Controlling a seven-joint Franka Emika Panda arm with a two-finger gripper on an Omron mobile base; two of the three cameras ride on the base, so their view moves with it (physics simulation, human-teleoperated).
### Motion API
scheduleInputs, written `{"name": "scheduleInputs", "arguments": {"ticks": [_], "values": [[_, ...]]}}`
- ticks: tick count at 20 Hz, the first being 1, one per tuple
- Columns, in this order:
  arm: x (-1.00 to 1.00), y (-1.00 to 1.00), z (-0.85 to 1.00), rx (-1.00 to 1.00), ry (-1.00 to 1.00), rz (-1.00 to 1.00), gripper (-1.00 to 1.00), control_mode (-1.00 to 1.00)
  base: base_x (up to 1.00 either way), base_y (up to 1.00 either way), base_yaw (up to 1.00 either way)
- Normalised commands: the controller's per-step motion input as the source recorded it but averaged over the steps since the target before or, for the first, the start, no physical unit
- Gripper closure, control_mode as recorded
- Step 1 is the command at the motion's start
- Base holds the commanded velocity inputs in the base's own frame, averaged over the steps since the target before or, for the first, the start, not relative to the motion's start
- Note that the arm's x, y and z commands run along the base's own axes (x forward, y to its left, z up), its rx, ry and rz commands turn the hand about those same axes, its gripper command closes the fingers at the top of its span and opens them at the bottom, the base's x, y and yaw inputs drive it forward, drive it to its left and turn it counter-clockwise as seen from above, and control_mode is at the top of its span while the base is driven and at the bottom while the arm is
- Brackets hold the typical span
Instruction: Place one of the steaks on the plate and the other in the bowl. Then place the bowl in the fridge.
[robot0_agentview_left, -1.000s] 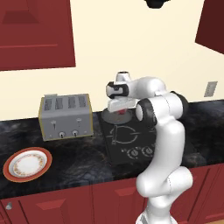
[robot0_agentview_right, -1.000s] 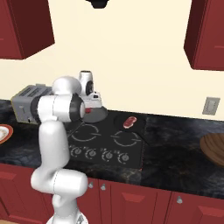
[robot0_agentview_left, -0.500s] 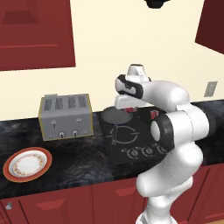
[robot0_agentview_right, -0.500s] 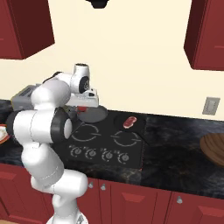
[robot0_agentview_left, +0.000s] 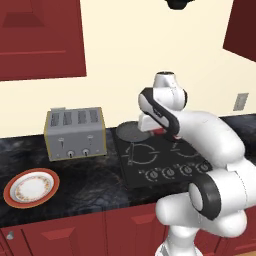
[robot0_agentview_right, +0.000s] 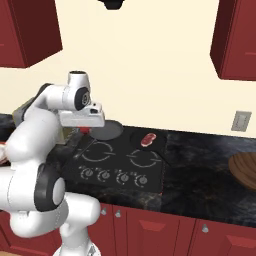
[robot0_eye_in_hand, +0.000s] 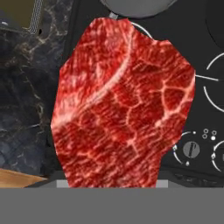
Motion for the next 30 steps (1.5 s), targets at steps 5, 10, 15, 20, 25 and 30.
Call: {"name": "scheduleInputs", "arguments": {"ticks": [5, 10, 15, 20, 25, 30], "values": [[-0.67, 0.00, 0.06, -0.04, -0.01, -0.02, 1.00, -1.00, 0.00, 0.00, 0.00], [-0.01, 0.26, -0.03, 0.00, -0.02, -0.04, 1.00, -1.00, 0.00, 0.00, 0.00], [-0.04, 0.18, -0.01, 0.00, 0.00, -0.01, 1.00, 1.00, -0.20, 0.80, -0.01], [0.00, 0.00, 0.00, 0.00, 0.00, 0.00, 1.00, 1.00, 0.02, 0.83, -0.09], [0.00, 0.00, 0.00, 0.00, 0.00, 0.00, 1.00, 1.00, 0.05, 0.68, -0.05], [0.00, 0.00, 0.00, 0.00, 0.00, 0.00, 1.00, 1.00, 0.00, 0.83, 0.00]]}}
